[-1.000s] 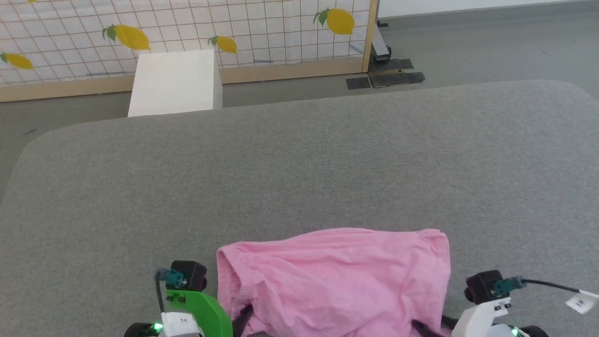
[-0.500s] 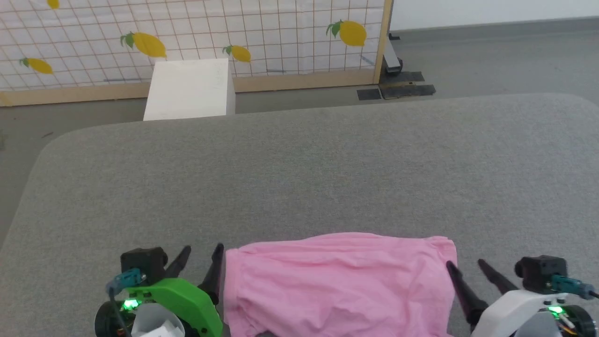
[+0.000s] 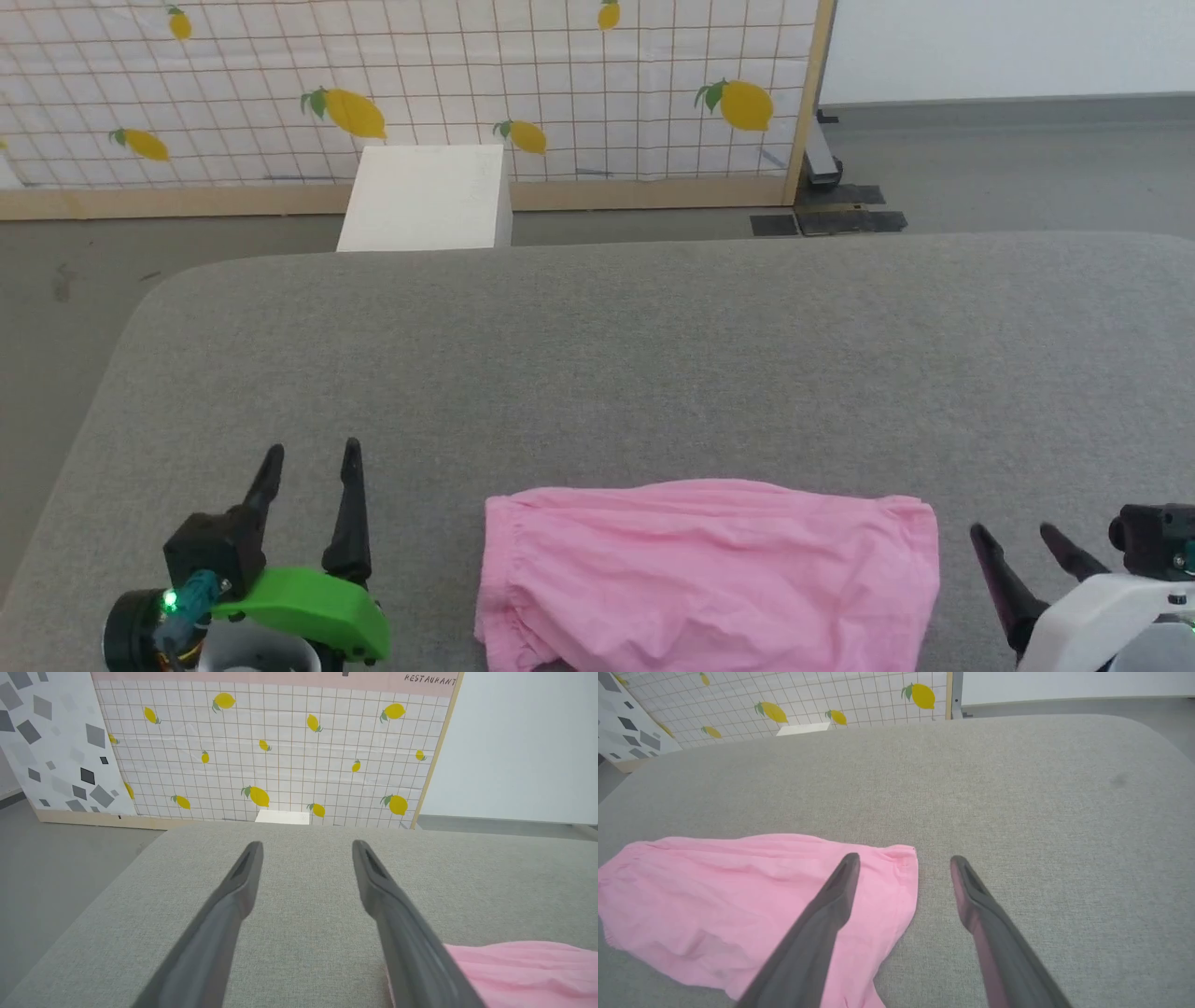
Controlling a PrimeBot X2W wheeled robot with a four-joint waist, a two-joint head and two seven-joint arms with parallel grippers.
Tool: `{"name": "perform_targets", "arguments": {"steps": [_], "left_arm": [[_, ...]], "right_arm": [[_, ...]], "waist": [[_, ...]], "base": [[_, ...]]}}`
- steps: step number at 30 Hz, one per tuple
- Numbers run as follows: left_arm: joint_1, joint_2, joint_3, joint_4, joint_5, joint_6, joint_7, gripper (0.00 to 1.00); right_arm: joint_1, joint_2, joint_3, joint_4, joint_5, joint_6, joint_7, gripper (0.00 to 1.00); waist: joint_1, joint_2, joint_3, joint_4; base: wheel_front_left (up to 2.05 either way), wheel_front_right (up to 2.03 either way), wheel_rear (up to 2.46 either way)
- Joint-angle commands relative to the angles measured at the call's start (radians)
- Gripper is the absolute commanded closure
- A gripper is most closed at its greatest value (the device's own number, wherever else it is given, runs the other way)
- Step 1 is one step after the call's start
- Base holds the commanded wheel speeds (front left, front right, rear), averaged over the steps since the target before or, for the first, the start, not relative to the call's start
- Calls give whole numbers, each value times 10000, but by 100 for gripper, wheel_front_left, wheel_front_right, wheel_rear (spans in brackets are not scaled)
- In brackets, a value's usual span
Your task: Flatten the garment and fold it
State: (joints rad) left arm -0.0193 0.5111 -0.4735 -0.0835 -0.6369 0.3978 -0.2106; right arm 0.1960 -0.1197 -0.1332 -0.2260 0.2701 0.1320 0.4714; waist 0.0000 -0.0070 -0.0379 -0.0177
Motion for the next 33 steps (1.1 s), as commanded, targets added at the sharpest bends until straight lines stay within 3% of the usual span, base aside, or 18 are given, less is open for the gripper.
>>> {"name": "perform_targets", "arguments": {"steps": [1,12,19,28,29,30,33], "left_arm": [[134,93,77,-104,205,61,-120,0],[-224,149,193,-787,821,6,-393,0],[-529,-45,1,-948,1053,-93,-429,0],[-648,-152,-117,-847,1125,-190,-445,0],[-660,-158,-130,-834,1129,-197,-445,0],[-667,-161,-141,-819,1132,-200,-446,0],[-659,-136,-151,-779,1132,-195,-431,0]], "right_arm": [[141,-127,-55,50,153,-13,318,0],[-254,-1108,47,1430,1359,-13,3110,0],[-1075,-1260,362,2890,1662,-13,3509,0],[-1680,-1037,717,5174,1849,-13,3820,0],[-1689,-1019,871,5368,1938,-13,3899,67],[-1705,-997,971,5488,2037,-13,3905,97],[-1808,-968,1274,5661,2263,-13,3815,100]], "waist": [[0,70,14,176],[0,70,553,1341],[0,70,892,1906],[0,70,1112,2049],[0,70,1127,2042],[0,70,1135,2031],[0,70,1121,1920]], "base": [[0,0,0],[0,0,0],[0,0,0],[0,0,0],[0,0,0],[0,0,0],[0,0,0]]}}
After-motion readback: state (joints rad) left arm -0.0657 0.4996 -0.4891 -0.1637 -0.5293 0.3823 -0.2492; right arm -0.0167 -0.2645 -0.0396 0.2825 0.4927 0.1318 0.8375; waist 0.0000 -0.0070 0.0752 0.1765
